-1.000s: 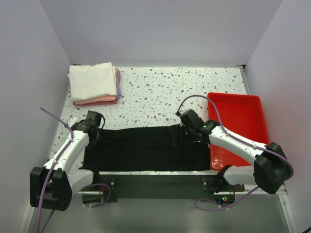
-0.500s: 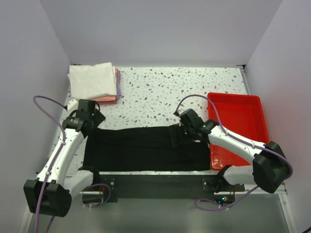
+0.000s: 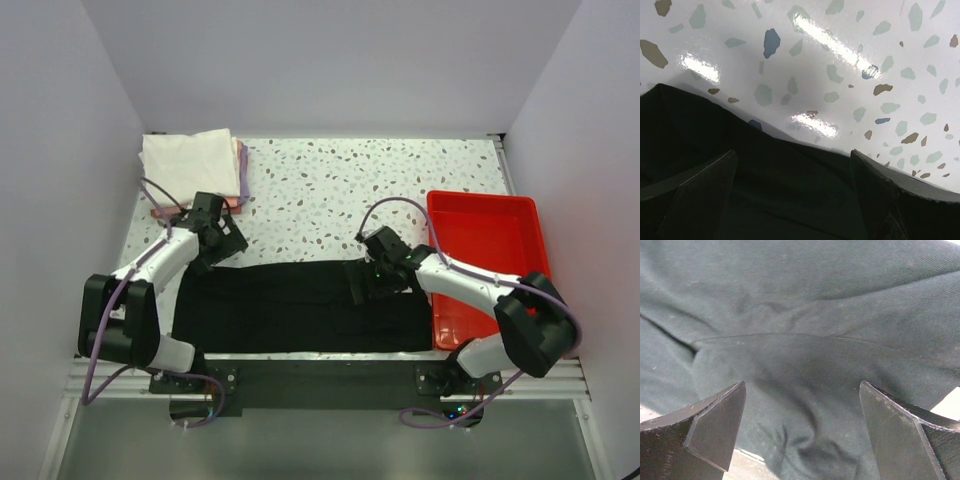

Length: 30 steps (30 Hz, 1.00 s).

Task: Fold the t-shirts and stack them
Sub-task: Fold the tshirt

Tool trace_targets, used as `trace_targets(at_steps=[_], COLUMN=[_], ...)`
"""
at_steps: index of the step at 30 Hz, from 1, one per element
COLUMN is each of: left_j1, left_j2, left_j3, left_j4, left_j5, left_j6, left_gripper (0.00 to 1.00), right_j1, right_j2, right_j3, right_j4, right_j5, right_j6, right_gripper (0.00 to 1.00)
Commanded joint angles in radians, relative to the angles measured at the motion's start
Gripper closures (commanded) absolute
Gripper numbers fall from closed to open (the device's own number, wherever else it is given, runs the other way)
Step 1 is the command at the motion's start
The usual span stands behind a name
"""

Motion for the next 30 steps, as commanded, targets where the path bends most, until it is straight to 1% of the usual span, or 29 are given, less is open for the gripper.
trace_targets(at_steps=[1, 4, 7, 9, 11, 13, 18, 19, 20, 22, 23, 29, 30], left_j1=[-0.019, -0.017, -0.013, -0.011, -0.008, -0.004, 0.056, 0.068, 0.106, 0.139, 0.194, 0.308, 0.315], left_j2=[0.000, 0.000, 0.009, 0.009, 0.012, 0.020, 0.072, 0.078, 0.084, 0.092, 0.089, 0.021, 0.000], left_j3=[-0.023, -0.063, -0.075, -0.081, -0.088, -0.082, -0.078, -0.092, -0.097, -0.115, -0.123, -0.109, -0.102], left_j4=[0.019, 0.015, 0.021, 0.053, 0.122, 0.154, 0.150, 0.160, 0.168, 0.203, 0.214, 0.223, 0.229], left_j5=[-0.033, -0.079, -0.168, -0.202, -0.200, -0.226, -0.340, -0.346, -0.325, -0.294, -0.282, -0.265, -0.257], left_j6=[-0.001, -0.015, -0.041, -0.050, -0.053, -0.069, -0.108, -0.107, -0.110, -0.109, -0.110, -0.096, -0.071], left_gripper=[0.00, 0.00, 0.00, 0.00, 0.00, 0.00, 0.00, 0.00, 0.00, 0.00, 0.00, 0.00, 0.00], right_j1=[-0.015, -0.024, -0.030, -0.033, -0.036, -0.039, -0.050, -0.055, -0.056, -0.059, -0.059, -0.067, -0.067], right_j2=[0.025, 0.054, 0.067, 0.071, 0.085, 0.094, 0.097, 0.099, 0.100, 0.107, 0.108, 0.114, 0.116], right_j3=[-0.013, -0.019, -0.021, -0.026, -0.027, -0.026, -0.046, -0.050, -0.052, -0.053, -0.056, -0.056, -0.056], right_j4=[0.043, 0.051, 0.057, 0.063, 0.065, 0.057, 0.051, 0.049, 0.048, 0.048, 0.049, 0.048, 0.046], right_j5=[0.025, 0.029, 0.027, 0.029, 0.035, 0.041, 0.065, 0.065, 0.065, 0.065, 0.065, 0.079, 0.082], right_j6=[0.005, 0.005, 0.007, 0.008, 0.010, 0.011, 0.019, 0.019, 0.019, 0.025, 0.027, 0.028, 0.031], right_gripper=[0.01, 0.01, 0.01, 0.01, 0.01, 0.01, 0.01, 0.01, 0.01, 0.01, 0.01, 0.01, 0.01])
